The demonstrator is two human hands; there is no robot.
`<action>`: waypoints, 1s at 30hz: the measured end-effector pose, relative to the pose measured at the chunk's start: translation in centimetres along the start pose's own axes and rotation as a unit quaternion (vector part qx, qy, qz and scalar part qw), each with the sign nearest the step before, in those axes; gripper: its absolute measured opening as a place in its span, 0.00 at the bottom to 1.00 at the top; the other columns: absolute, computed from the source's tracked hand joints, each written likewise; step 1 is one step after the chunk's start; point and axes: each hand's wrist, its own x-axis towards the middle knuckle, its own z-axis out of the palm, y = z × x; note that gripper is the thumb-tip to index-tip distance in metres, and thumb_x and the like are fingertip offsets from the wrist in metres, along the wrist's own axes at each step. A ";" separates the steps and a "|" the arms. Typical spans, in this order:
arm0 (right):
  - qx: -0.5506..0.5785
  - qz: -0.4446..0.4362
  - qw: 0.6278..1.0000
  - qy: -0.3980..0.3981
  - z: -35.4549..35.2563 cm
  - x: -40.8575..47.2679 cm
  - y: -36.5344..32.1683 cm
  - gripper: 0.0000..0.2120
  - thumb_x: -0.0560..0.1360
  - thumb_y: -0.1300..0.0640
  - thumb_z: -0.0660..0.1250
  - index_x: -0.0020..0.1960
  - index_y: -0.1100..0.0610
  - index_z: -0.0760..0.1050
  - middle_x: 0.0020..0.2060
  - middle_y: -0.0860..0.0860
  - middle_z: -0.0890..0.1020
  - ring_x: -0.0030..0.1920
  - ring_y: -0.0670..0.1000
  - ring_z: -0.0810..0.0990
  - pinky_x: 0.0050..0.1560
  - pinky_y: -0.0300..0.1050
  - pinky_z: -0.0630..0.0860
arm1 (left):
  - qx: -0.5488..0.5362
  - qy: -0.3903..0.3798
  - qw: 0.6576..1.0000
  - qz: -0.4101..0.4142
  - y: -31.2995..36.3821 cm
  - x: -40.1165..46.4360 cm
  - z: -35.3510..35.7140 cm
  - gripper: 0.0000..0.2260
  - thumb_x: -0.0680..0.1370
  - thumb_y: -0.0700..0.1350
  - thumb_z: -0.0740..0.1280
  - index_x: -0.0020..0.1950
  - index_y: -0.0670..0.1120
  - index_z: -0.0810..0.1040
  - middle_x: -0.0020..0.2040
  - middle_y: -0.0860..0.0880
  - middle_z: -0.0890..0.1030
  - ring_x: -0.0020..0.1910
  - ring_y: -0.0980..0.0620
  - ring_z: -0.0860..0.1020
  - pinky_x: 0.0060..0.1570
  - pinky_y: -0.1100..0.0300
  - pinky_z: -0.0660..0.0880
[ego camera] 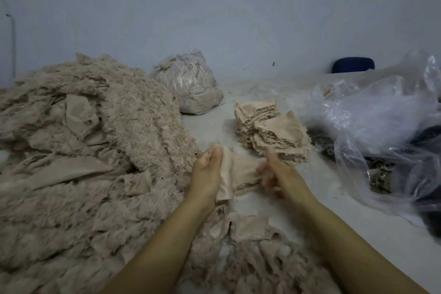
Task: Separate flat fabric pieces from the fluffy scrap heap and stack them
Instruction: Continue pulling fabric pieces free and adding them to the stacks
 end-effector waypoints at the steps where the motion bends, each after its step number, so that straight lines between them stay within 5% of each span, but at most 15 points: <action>1: 0.046 0.004 0.999 -0.017 0.6 0.0 0.0 0.33 0.65 0.29 0.58 0.46 0.59 0.78 0.32 0.49 0.81 0.32 0.47 0.79 0.32 0.39 0.75 | -0.011 -0.030 1.000 0.001 0.2 -0.2 0.4 0.10 0.80 0.50 0.61 0.46 0.47 0.78 0.45 0.47 0.83 0.45 0.53 0.81 0.49 0.57 0.77; 4: 0.115 -0.005 0.991 -0.069 2.6 -0.6 0.0 0.34 0.65 0.34 0.66 0.48 0.66 0.76 0.41 0.59 0.82 0.41 0.54 0.81 0.43 0.49 0.77 | -0.060 -0.104 0.993 -0.002 0.8 -0.5 1.1 0.11 0.81 0.47 0.61 0.44 0.44 0.78 0.40 0.46 0.83 0.41 0.50 0.81 0.44 0.55 0.79; 6: 0.126 -0.022 0.991 -0.027 3.2 -0.4 -0.2 0.27 0.64 0.37 0.69 0.40 0.63 0.73 0.34 0.59 0.77 0.36 0.53 0.76 0.39 0.50 0.74 | -0.030 -0.102 0.994 0.027 1.2 0.0 1.1 0.12 0.80 0.48 0.62 0.40 0.45 0.76 0.34 0.49 0.80 0.35 0.53 0.78 0.35 0.59 0.77; 9: 0.104 -0.087 0.989 0.061 2.8 1.3 -1.3 0.17 0.70 0.48 0.73 0.33 0.55 0.68 0.25 0.45 0.73 0.27 0.43 0.70 0.27 0.36 0.68 | 0.155 -0.039 0.980 0.121 1.6 2.3 0.7 0.17 0.80 0.51 0.62 0.33 0.46 0.70 0.28 0.50 0.71 0.29 0.52 0.69 0.31 0.58 0.66; 13: -0.057 -0.126 0.976 0.167 1.7 4.9 -1.3 0.17 0.72 0.53 0.73 0.31 0.57 0.69 0.27 0.48 0.73 0.30 0.46 0.71 0.31 0.39 0.66 | 0.361 0.006 0.921 0.146 1.1 5.2 0.6 0.20 0.80 0.53 0.61 0.30 0.45 0.68 0.27 0.51 0.70 0.30 0.50 0.70 0.31 0.56 0.60; 19: -0.209 -0.032 0.963 0.168 1.2 7.2 1.4 0.18 0.71 0.48 0.72 0.30 0.53 0.68 0.28 0.48 0.75 0.35 0.52 0.76 0.35 0.44 0.67 | 0.566 -0.062 0.816 0.097 -1.4 6.1 0.1 0.17 0.82 0.53 0.56 0.46 0.43 0.76 0.48 0.40 0.80 0.49 0.40 0.78 0.43 0.53 0.70; 22: -0.250 -0.006 0.956 0.151 0.8 6.8 1.5 0.20 0.72 0.41 0.69 0.31 0.51 0.66 0.27 0.47 0.72 0.35 0.53 0.75 0.34 0.45 0.67 | 0.508 -0.110 0.851 0.073 -0.7 6.0 -0.9 0.12 0.82 0.45 0.58 0.43 0.41 0.72 0.45 0.38 0.80 0.45 0.41 0.77 0.44 0.52 0.72; 25: -0.338 -0.043 0.926 0.165 0.7 5.6 1.0 0.19 0.73 0.34 0.63 0.42 0.51 0.71 0.41 0.48 0.76 0.45 0.52 0.75 0.42 0.46 0.70 | 0.445 -0.150 0.878 0.094 1.8 5.3 -2.4 0.09 0.81 0.46 0.60 0.45 0.45 0.75 0.40 0.46 0.80 0.40 0.47 0.77 0.44 0.54 0.73; 27: -0.329 -0.111 0.916 0.201 1.5 4.4 0.8 0.17 0.75 0.40 0.63 0.50 0.54 0.72 0.50 0.50 0.73 0.54 0.52 0.71 0.49 0.45 0.67 | 0.426 -0.193 0.877 0.105 3.6 4.3 -3.5 0.07 0.80 0.49 0.62 0.45 0.49 0.76 0.38 0.51 0.80 0.38 0.53 0.78 0.43 0.57 0.74; 30: -0.267 -0.222 0.925 0.152 3.4 1.6 0.8 0.06 0.78 0.53 0.64 0.48 0.56 0.72 0.45 0.48 0.72 0.50 0.51 0.72 0.44 0.41 0.63 | 0.439 -0.272 0.850 0.103 5.0 2.2 -4.8 0.05 0.78 0.48 0.66 0.44 0.50 0.79 0.40 0.53 0.81 0.41 0.54 0.79 0.47 0.58 0.75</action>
